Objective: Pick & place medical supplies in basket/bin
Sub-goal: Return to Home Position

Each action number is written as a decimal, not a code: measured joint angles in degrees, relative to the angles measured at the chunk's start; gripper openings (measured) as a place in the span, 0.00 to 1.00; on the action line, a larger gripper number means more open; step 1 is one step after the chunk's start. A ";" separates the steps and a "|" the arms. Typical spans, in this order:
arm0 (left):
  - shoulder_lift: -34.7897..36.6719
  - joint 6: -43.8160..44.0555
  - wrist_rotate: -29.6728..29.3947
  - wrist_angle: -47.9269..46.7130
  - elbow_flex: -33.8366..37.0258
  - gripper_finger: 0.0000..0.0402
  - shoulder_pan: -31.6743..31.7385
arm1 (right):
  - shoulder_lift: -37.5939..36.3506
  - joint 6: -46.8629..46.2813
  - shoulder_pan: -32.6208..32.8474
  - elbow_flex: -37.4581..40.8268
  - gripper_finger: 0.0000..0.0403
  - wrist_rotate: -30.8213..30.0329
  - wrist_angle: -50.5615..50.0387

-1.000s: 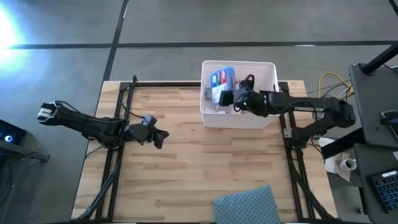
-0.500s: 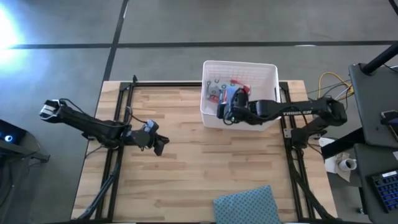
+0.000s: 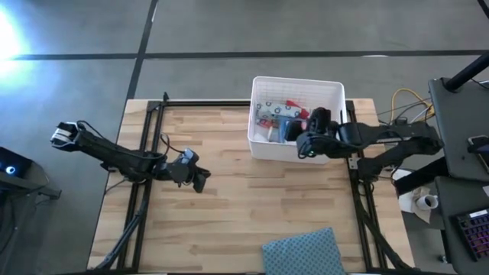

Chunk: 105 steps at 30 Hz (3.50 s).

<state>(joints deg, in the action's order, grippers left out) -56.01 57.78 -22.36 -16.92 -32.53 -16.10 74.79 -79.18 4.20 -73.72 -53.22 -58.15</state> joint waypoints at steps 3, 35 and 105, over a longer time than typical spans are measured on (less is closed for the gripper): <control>0.00 -0.15 -0.42 -0.05 0.00 0.15 0.02 | -0.75 3.93 1.44 -0.28 0.76 -1.39 1.91; 8.15 -16.90 11.55 2.44 -1.64 0.15 7.54 | -13.93 1.50 25.08 7.85 0.74 7.11 5.31; 46.83 -20.62 33.38 36.33 31.95 0.15 18.84 | -74.80 63.14 15.68 72.77 0.77 38.41 88.48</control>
<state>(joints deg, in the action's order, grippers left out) -9.18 37.16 11.02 19.41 -0.58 2.74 -0.01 -16.04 19.88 -0.95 -14.81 30.33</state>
